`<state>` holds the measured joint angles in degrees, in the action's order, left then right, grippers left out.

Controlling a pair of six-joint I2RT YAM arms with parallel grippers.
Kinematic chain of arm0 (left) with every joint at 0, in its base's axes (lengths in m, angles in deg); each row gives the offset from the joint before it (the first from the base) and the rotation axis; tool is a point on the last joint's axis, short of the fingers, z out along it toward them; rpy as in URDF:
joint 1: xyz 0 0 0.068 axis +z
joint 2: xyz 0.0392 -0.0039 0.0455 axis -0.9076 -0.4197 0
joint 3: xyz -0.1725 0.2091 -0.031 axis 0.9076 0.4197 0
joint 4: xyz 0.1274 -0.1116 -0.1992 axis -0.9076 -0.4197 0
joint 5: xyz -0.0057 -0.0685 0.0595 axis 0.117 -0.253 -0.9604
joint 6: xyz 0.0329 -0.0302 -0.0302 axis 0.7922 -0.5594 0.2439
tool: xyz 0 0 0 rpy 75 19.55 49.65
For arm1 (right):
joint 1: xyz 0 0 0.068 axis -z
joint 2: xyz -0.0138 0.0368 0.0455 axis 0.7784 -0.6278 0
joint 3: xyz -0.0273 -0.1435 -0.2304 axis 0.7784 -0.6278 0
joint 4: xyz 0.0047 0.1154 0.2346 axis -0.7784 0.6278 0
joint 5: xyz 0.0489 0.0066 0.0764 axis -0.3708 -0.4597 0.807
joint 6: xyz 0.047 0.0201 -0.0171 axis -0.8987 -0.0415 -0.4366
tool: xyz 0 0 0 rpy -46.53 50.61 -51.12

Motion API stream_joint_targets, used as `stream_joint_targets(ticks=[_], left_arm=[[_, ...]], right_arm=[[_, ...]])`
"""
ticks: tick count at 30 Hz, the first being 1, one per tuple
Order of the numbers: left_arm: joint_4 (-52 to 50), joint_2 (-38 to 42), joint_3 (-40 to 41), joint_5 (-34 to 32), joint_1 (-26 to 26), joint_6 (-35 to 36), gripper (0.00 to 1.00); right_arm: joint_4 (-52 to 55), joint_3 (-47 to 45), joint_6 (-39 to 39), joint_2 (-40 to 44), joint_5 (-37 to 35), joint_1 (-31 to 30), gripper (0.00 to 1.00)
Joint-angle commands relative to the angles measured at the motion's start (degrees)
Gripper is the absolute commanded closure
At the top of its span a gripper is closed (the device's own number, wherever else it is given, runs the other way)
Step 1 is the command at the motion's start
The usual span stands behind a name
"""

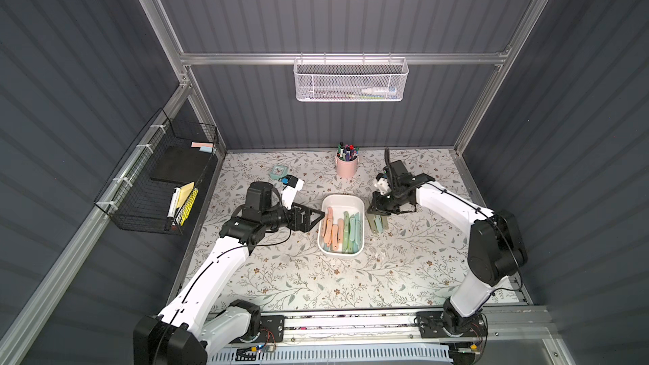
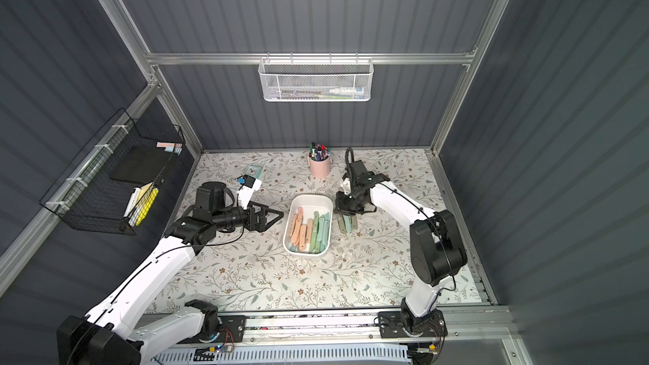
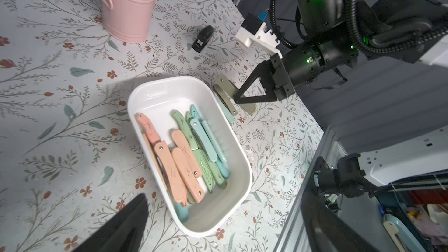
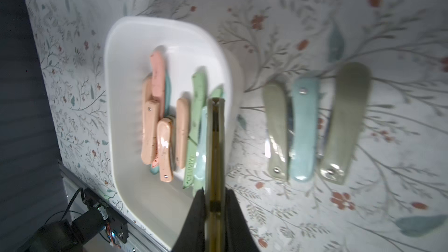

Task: Take the fruit knife out of the storage box
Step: Pick up the fruit knife from the storage box, then place the fruit knife at the center of the board.

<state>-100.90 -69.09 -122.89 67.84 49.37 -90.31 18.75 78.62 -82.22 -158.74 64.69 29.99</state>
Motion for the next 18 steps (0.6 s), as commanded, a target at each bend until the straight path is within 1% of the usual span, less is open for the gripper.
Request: stream_joint_targets(ticks=[1,5,8,14,18], left_arm=[[1.05,-0.72,-0.12,3.77,0.26,-0.34,0.01],[0.71,-0.67,-0.17,2.42,0.26,-0.26,0.01],[0.31,-0.37,-0.19,1.31,0.26,-0.08,0.01],[-0.17,0.09,-0.15,-0.01,0.26,0.14,0.01],[-0.61,0.16,-0.21,-0.46,0.26,0.45,0.01]], right_arm=[[0.36,-3.22,2.17,1.13,0.92,4.67,0.87],[-1.22,-6.38,2.1,0.42,1.6,10.11,0.87],[-2.52,-6.75,2.21,-1.61,2.11,11.99,0.87],[-6.72,-6.0,1.73,-6.95,4.43,12.64,0.87],[-7.33,-4.68,1.71,-9.8,4.74,12.63,0.87]])
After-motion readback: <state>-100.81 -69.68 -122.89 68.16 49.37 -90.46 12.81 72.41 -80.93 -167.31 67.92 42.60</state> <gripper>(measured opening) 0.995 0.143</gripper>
